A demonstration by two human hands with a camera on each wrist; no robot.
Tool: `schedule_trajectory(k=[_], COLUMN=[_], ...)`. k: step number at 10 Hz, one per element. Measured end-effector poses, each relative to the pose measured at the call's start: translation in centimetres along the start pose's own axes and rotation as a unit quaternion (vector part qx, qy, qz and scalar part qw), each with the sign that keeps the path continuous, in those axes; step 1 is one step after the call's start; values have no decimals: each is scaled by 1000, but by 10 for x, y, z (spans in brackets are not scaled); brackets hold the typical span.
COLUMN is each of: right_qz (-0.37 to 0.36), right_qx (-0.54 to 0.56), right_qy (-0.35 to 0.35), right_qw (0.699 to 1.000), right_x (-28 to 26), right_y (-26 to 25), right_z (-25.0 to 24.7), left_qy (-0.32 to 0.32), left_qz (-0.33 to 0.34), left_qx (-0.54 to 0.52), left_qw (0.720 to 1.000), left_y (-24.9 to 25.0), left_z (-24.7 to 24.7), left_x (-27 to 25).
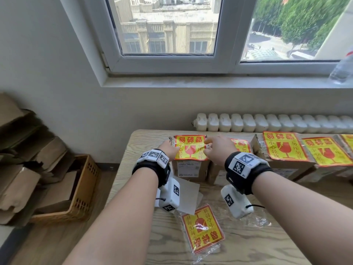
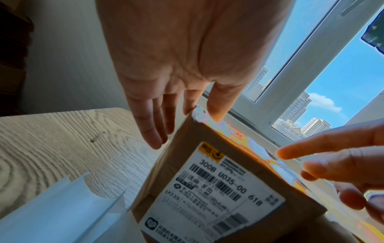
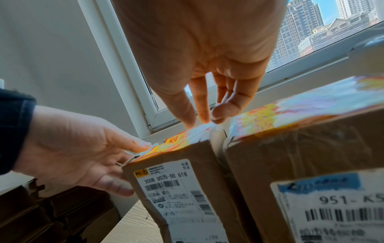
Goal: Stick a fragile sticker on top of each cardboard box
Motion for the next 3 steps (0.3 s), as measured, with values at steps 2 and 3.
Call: schedule_trajectory(k=[2,3], right_qz=[-5,-15], right_qx=[32,40], right_qy=[8,27], right_qw=[999,999], right_x=[-15,-24], right_y=[8,17], right_z=[-19,-29], left_qy=[43,104], left_qz=[8,39], left_qx=[32,63], left_qw=[999,992], left_y=[9,19], left_z=[-7,-10], left_x=[-1,-10])
Point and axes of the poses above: each hand's wrist, its own x-axis towards the middle knuckle, its own z-axis out of the palm, y = z × x, the point moved 5 cm from there along x, towards the middle knuckle, and after that the axes turned 2 degrees about z, right-handed, at the moved point
